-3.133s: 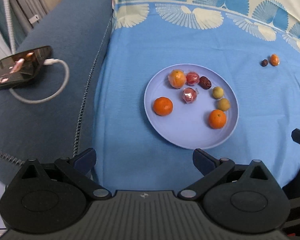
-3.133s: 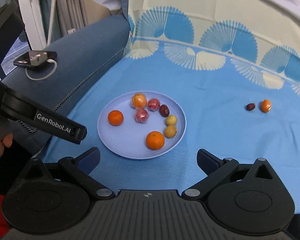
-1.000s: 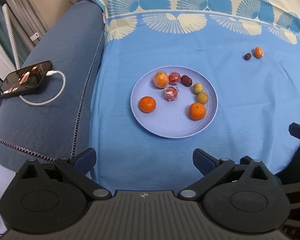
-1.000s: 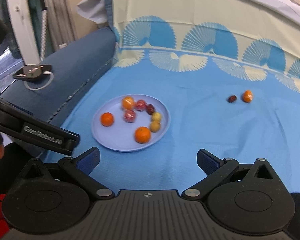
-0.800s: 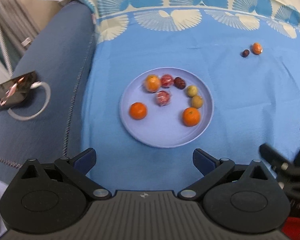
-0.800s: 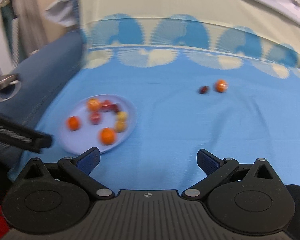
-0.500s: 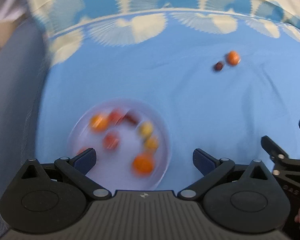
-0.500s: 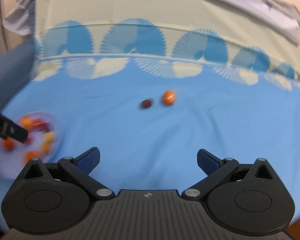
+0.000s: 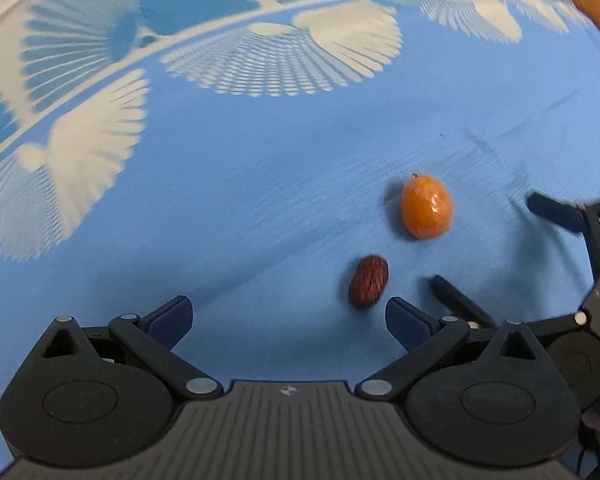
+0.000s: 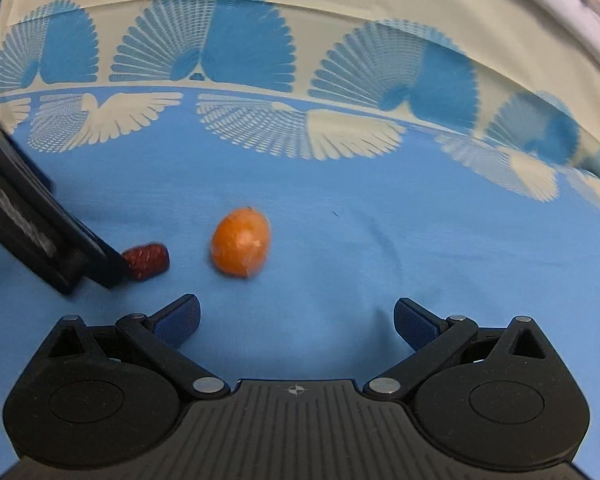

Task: Organize fruits
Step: 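Grasp the dark date with the left tool while the right tool grasps the wrapped mandarin, then carry the date to the plate with the left tool while the right tool carries the mandarin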

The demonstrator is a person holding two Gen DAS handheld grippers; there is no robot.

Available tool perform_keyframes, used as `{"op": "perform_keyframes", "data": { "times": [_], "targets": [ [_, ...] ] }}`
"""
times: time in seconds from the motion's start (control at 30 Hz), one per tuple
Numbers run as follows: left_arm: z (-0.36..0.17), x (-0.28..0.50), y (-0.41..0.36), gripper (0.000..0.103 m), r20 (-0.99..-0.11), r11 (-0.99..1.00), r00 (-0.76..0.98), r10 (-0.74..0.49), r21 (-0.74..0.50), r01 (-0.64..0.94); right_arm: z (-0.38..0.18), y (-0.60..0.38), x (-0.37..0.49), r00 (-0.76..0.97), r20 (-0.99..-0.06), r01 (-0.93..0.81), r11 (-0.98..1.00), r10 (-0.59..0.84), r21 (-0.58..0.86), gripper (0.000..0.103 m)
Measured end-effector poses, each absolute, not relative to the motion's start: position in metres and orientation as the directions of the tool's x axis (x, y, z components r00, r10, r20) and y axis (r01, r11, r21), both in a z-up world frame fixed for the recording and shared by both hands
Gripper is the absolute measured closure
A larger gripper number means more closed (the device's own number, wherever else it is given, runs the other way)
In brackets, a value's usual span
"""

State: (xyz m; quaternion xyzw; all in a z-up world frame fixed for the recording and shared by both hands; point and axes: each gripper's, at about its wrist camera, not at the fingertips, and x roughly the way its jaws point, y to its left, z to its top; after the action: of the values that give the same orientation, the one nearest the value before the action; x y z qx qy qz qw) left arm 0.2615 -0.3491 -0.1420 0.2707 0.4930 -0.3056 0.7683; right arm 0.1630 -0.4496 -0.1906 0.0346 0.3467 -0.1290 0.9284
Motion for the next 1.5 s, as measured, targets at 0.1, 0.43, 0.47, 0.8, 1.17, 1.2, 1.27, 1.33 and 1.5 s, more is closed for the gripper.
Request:
{"op": "perform_keyframes", "data": {
  "times": [0.1,0.43,0.47,0.8,1.17,1.2,1.27,1.33,1.5],
  "targets": [
    [-0.152,0.275,-0.359,0.000,-0.925,0.637,0.321,-0.204,0.124,0.761,-0.194,-0.448,0.182,0.753,-0.621,0.233,0.971,-0.216,-0.054,0.001],
    [-0.154,0.294,-0.354,0.006,-0.929,0.631,0.295,-0.223,0.093,0.770,-0.197,-0.453,0.189,0.770,-0.601,0.254,0.967,-0.214,-0.020,0.003],
    [-0.152,0.290,-0.357,0.009,-0.925,0.611,0.298,-0.236,0.097,0.785,-0.197,-0.454,0.188,0.770,-0.601,0.253,0.967,-0.214,-0.020,0.004],
    [-0.131,0.259,-0.357,0.081,-0.922,0.532,0.264,-0.283,0.078,0.843,-0.188,-0.466,0.175,0.759,-0.614,0.316,0.947,-0.216,0.057,0.065],
    [-0.075,0.169,-0.205,0.081,-0.945,0.792,0.277,-0.172,0.034,0.609,-0.093,-0.420,0.034,0.771,-0.594,0.419,0.885,-0.229,0.204,0.065],
    [-0.068,0.159,-0.193,0.081,-0.947,0.804,0.274,-0.170,0.028,0.594,-0.082,-0.402,0.018,0.780,-0.595,0.386,0.897,-0.193,0.216,0.065],
    [-0.053,0.137,-0.168,0.081,-0.948,0.823,0.264,-0.177,0.004,0.567,-0.064,-0.377,-0.005,0.796,-0.597,0.311,0.914,-0.102,0.259,0.065],
    [-0.036,0.115,-0.146,0.081,-0.940,0.831,0.273,-0.206,-0.021,0.556,-0.045,-0.345,-0.024,0.800,-0.599,0.242,0.924,-0.017,0.296,0.065],
    [-0.005,0.067,-0.109,0.081,-0.921,0.839,0.307,-0.241,-0.039,0.542,-0.004,-0.286,-0.058,0.844,-0.533,0.131,0.945,0.052,0.299,0.065]
  ]
}}
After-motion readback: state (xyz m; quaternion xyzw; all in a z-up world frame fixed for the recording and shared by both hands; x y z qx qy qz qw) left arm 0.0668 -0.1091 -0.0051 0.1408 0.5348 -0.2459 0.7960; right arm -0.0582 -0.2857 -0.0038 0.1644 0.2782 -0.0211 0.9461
